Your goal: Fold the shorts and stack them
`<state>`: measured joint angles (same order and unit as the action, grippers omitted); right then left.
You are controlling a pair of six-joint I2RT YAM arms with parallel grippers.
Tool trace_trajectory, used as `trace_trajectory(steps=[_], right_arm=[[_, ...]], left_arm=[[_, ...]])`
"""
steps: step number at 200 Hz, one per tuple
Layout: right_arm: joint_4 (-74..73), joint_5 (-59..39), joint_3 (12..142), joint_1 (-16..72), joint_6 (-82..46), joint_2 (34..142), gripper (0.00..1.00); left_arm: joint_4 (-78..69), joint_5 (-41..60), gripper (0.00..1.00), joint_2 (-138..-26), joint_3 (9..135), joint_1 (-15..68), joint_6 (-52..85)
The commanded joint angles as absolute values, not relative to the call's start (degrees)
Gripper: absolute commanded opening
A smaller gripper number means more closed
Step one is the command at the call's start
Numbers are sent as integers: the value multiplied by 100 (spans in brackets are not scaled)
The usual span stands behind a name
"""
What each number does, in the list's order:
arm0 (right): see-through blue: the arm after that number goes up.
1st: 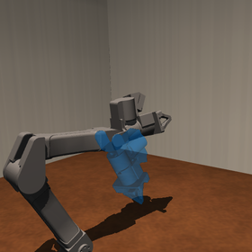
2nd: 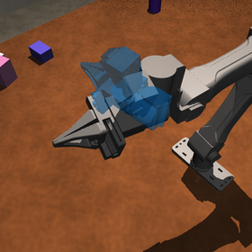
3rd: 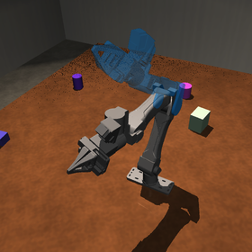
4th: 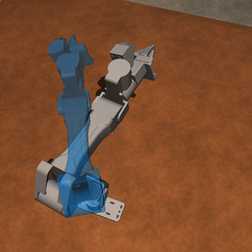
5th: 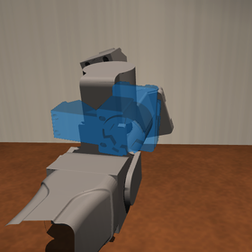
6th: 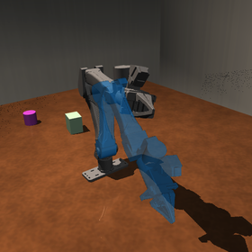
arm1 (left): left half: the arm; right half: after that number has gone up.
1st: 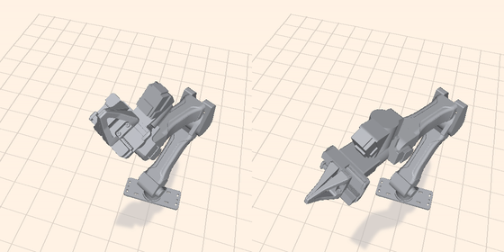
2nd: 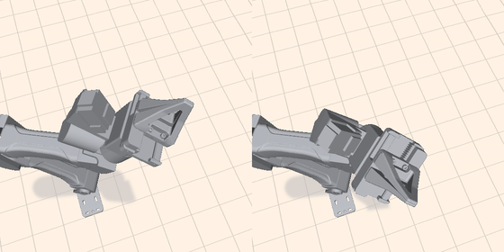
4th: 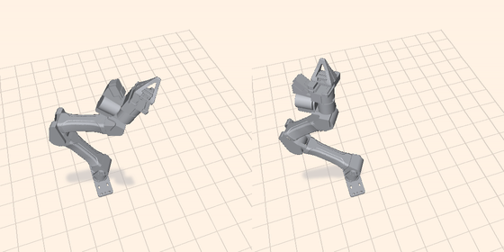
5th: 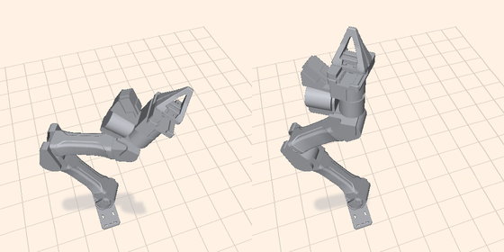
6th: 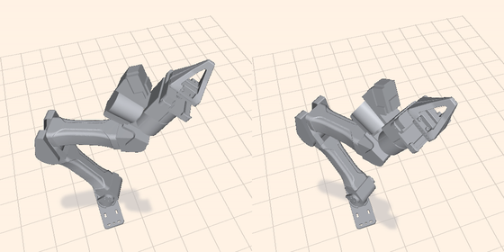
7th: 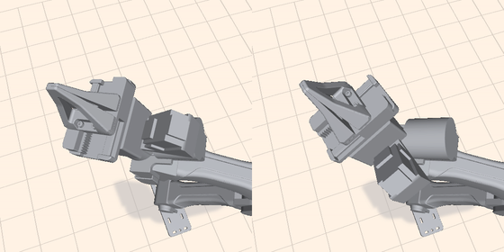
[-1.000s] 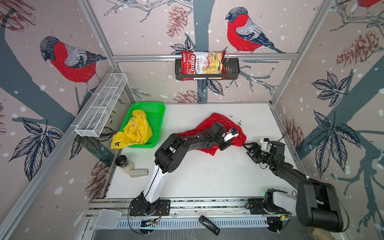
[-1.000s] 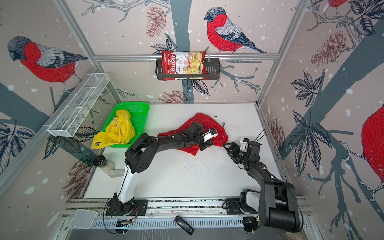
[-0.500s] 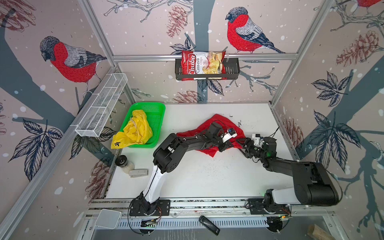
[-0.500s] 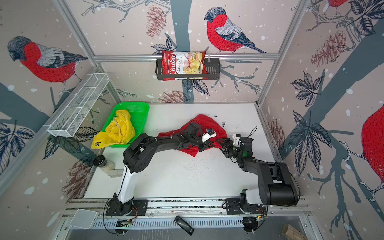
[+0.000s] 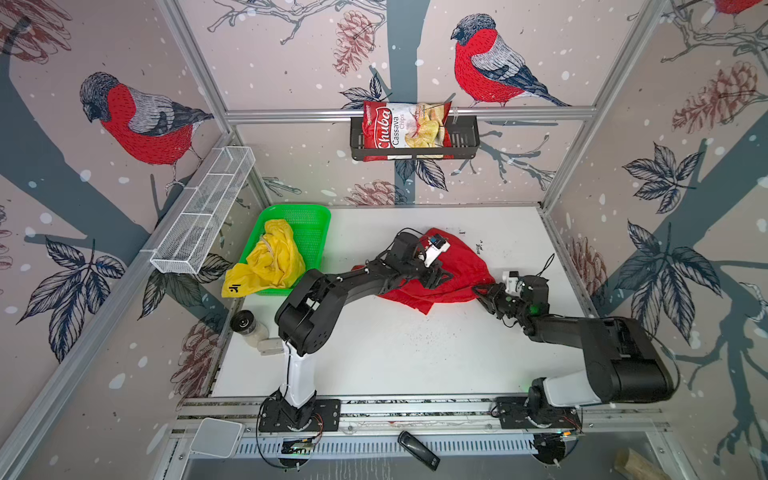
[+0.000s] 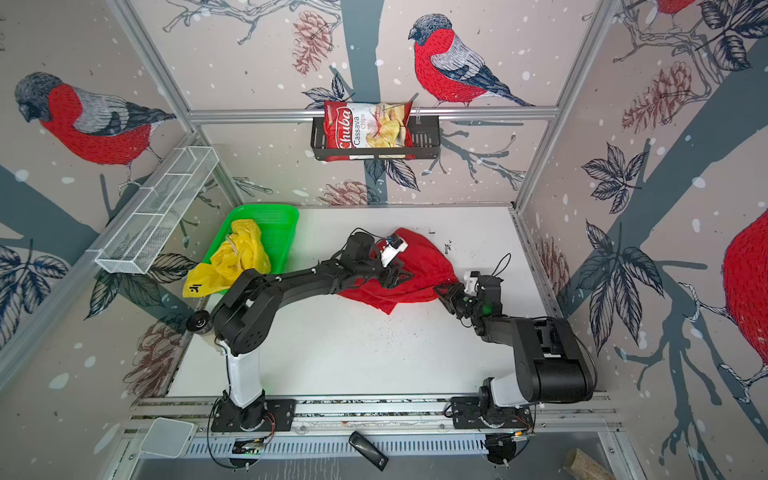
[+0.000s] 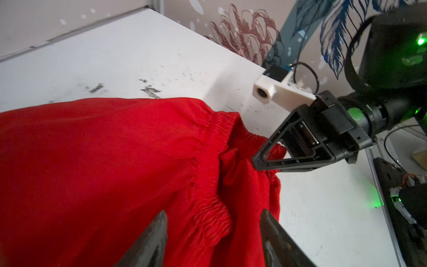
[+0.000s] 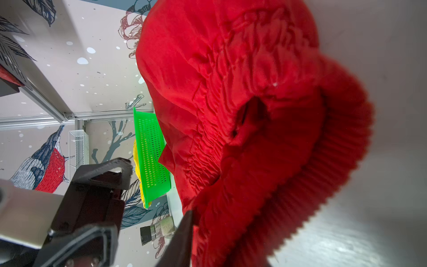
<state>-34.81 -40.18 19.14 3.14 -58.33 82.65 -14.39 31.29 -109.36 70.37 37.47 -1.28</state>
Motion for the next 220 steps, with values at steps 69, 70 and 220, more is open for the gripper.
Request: trace_trajectory(steps=[69, 70, 220], right_arm=[[-296, -4034, 3477, -729, -4045, 6523, 10], [-267, -4043, 3501, -742, -4026, 6522, 10], [330, -4352, 4078, -1195, -3313, 6994, 10]], left_arm=[[-303, 1287, 70, -9760, 6162, 2569, -548], [-283, 1268, 70, -9758, 6166, 2568, -560], [1037, 2751, 66, -11653, 7279, 2180, -420]])
